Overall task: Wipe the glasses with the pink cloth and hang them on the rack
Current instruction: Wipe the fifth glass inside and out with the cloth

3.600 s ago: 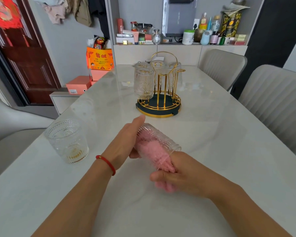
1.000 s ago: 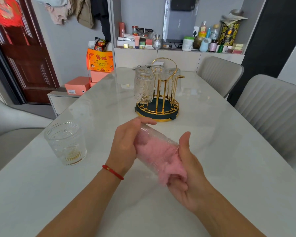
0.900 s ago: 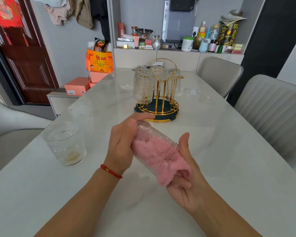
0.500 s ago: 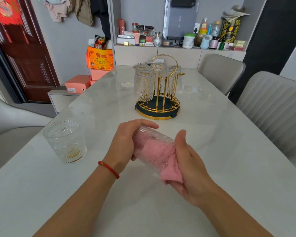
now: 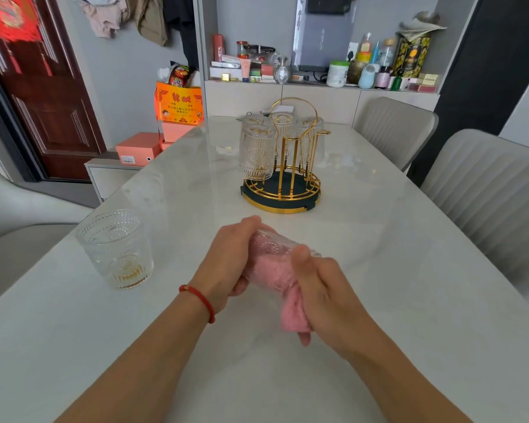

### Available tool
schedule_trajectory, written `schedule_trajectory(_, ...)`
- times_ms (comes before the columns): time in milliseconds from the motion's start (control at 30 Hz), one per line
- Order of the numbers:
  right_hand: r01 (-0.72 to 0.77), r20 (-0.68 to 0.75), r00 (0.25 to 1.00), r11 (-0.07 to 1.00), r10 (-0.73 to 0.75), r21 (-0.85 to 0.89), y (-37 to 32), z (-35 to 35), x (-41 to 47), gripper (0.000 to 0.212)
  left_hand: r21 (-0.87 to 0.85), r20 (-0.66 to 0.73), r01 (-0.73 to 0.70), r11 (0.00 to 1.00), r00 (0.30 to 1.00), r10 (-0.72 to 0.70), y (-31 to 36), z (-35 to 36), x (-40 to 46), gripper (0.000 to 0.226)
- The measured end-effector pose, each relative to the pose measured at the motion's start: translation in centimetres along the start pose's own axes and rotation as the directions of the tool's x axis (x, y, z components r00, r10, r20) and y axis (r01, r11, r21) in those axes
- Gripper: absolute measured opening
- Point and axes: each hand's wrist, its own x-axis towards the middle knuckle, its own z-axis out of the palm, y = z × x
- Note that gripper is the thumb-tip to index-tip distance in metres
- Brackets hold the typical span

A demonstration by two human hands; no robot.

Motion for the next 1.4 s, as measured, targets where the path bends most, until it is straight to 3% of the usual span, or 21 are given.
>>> schedule_trajectory(100,-0.197,-0.041,0.972,0.904,0.229,0.380,0.3,0.1,0.1,0.079,-0.011,-0.133,-0.289,0.957,0.949,0.285,-0.6,0.8,-0.1,0.041)
schedule_trajectory(167,-0.276,0.067,0.940,0.632,0.334,0.724,-0.1,0.1,0.1,0.082,0.050,-0.177,-0.558,0.828,0.811,0.558,-1.0,0.3,0.0,0.042)
schedule_trajectory(233,-0.268,0.134,0.945,0.472,0.298,0.840,-0.2,0.1,0.1,0.073,0.031,-0.123,-0.697,0.717,0.709,0.695,-1.3,-0.1,0.1,0.045)
schedule_trajectory(300,-0.285,0.149,0.949,0.555,0.278,0.781,-0.5,-0.2,0.3,0.076,-0.057,-0.042,-0.570,0.819,0.821,0.569,-0.7,-0.5,-0.2,0.049)
schedule_trajectory(367,-0.255,0.052,0.963,0.835,0.264,0.488,-0.5,-1.0,0.6,0.083,-0.103,0.130,-0.282,0.954,0.947,0.294,-0.1,-1.1,0.0,0.053)
schedule_trajectory(433,-0.068,-0.018,0.997,0.995,0.070,0.070,-0.6,-1.1,0.5,0.092,-0.056,0.250,-0.066,0.996,0.965,0.078,0.2,-1.6,0.0,0.052)
schedule_trajectory(500,0.055,0.005,0.998,0.997,-0.055,-0.049,-0.4,-0.3,0.1,0.082,-0.012,0.165,0.026,1.000,0.986,-0.024,0.2,-1.4,0.0,0.047)
schedule_trajectory(567,0.036,-0.002,0.999,0.999,-0.036,0.001,0.0,0.6,0.0,0.076,-0.021,0.009,-0.018,1.000,1.000,0.018,0.2,-0.5,-0.1,0.042)
schedule_trajectory(633,-0.092,-0.055,0.993,0.981,0.103,0.171,0.2,0.8,0.2,0.079,-0.045,-0.109,-0.206,0.978,0.974,0.200,-0.2,0.1,-0.2,0.038)
schedule_trajectory(700,-0.246,-0.023,0.950,0.796,0.310,0.553,0.1,0.7,0.1,0.083,0.017,-0.182,-0.474,0.880,0.864,0.469,-0.6,0.3,-0.1,0.040)
schedule_trajectory(800,-0.249,0.106,0.943,0.456,0.316,0.855,-0.2,0.7,0.1,0.076,0.054,-0.144,-0.725,0.686,0.674,0.724,-1.4,-0.1,0.3,0.043)
schedule_trajectory(833,-0.243,0.119,0.948,0.434,0.295,0.867,0.0,0.6,0.3,0.076,0.036,-0.105,-0.737,0.675,0.669,0.736,-1.4,-0.3,0.4,0.045)
schedule_trajectory(900,-0.272,0.111,0.948,0.574,0.300,0.772,0.2,0.1,0.9,0.092,-0.027,0.004,-0.607,0.795,0.795,0.607,-1.1,-1.1,0.5,0.047)
schedule_trajectory(967,-0.234,0.003,0.966,0.865,0.259,0.445,-0.1,-0.6,1.1,0.104,-0.067,0.177,-0.285,0.956,0.940,0.292,-0.8,-1.7,0.7,0.051)
schedule_trajectory(1000,-0.139,-0.040,0.987,0.962,0.153,0.234,-0.1,-0.8,1.0,0.101,-0.070,0.215,-0.109,0.992,0.969,0.122,-0.7,-1.9,0.7,0.056)
schedule_trajectory(1067,0.038,-0.030,0.999,0.998,-0.039,-0.048,-0.3,-0.5,0.5,0.087,-0.048,0.125,0.084,0.995,0.989,-0.078,-0.5,-1.3,0.8,0.059)
schedule_trajectory(1133,0.024,-0.016,1.000,0.999,-0.025,-0.026,-0.1,0.1,0.2,0.084,-0.052,-0.022,0.022,0.998,0.999,-0.023,-0.3,-0.4,0.6,0.044)
schedule_trajectory(1200,-0.077,-0.054,0.995,0.979,0.089,0.187,0.4,0.4,0.4,0.089,-0.065,-0.098,-0.201,0.977,0.976,0.194,-0.4,0.0,0.2,0.038)
schedule_trajectory(1267,-0.237,0.012,0.960,0.791,0.280,0.563,0.5,0.4,0.5,0.088,-0.042,-0.130,-0.439,0.898,0.893,0.431,-0.4,-0.1,-0.1,0.040)
schedule_trajectory(1333,-0.286,0.102,0.936,0.560,0.336,0.777,0.2,0.4,0.6,0.083,-0.019,-0.145,-0.558,0.830,0.822,0.550,-0.5,-0.3,-0.2,0.042)
schedule_trajectory(1400,-0.289,0.143,0.947,0.575,0.286,0.766,0.5,-0.2,1.0,0.085,-0.023,-0.156,-0.581,0.813,0.806,0.571,-0.5,-0.3,-0.2,0.042)
